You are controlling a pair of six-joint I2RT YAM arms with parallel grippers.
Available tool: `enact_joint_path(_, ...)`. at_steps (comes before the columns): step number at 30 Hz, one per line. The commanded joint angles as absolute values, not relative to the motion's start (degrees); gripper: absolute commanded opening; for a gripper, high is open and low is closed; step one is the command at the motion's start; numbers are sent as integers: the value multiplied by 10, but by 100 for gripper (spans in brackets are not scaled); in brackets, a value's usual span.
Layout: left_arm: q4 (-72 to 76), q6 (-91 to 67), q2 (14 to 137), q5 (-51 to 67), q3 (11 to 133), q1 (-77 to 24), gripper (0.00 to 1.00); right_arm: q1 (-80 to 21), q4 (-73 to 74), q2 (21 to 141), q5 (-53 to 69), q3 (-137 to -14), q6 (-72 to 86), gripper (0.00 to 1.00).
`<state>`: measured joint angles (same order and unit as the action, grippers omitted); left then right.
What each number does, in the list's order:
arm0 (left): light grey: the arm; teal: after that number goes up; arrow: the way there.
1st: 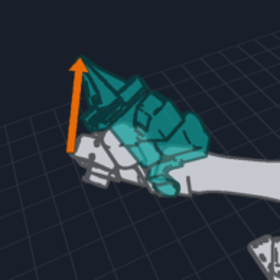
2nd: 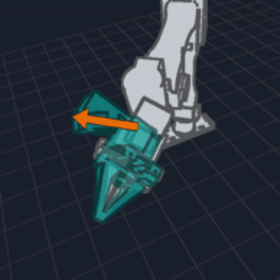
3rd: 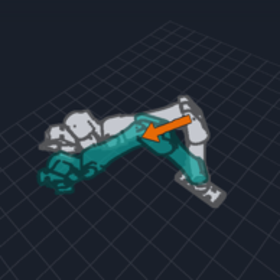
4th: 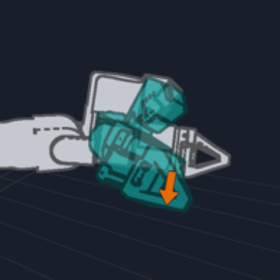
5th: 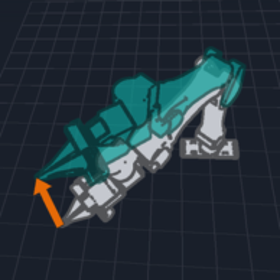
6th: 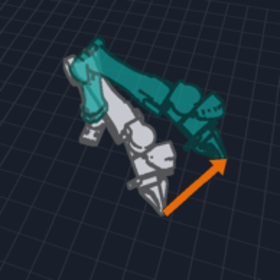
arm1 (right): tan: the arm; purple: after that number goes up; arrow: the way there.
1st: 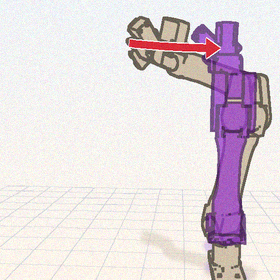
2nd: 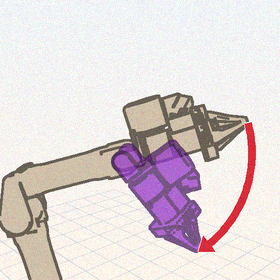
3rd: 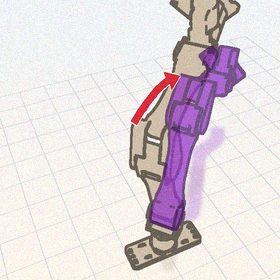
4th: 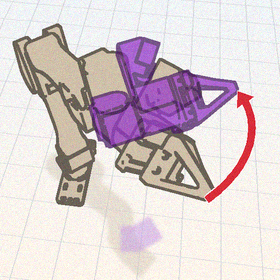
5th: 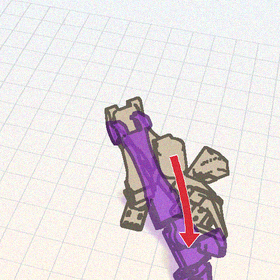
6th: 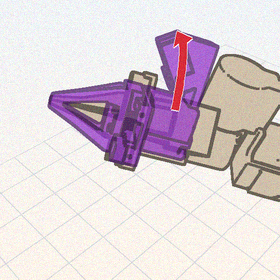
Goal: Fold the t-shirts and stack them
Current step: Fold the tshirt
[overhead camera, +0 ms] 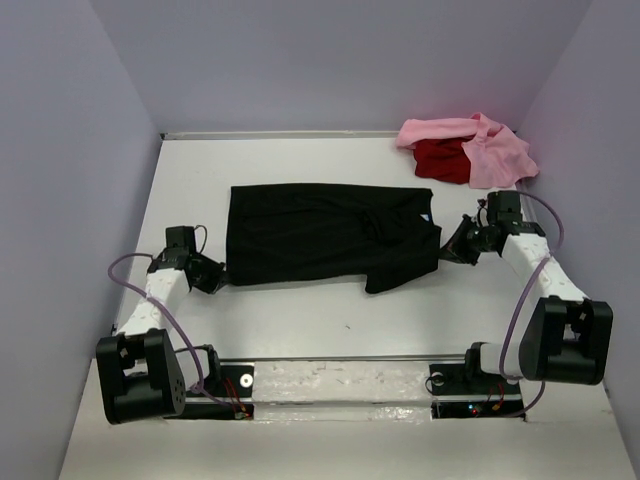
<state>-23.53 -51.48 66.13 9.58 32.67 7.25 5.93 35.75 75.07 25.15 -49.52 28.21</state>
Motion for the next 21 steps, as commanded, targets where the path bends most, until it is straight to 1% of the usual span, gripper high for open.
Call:
enact_joint_path(1,-269,-499,642,76,354,77,0,67,429,758,230,-505,252,0)
enact_joint_path(7,-279,-483,654,76,365,91,0,67,412,779,247,-487,250,0)
enact_joint_path(11,-290,-471,654,74,377,107,0,67,413,783,253,-501,251,0)
enact_joint_path(16,-303,-454,659,62,414,122,0,67,421,787,264,-529,257,0)
enact_joint_path(21,-317,-431,678,45,454,144,0,80,424,792,266,-528,251,0)
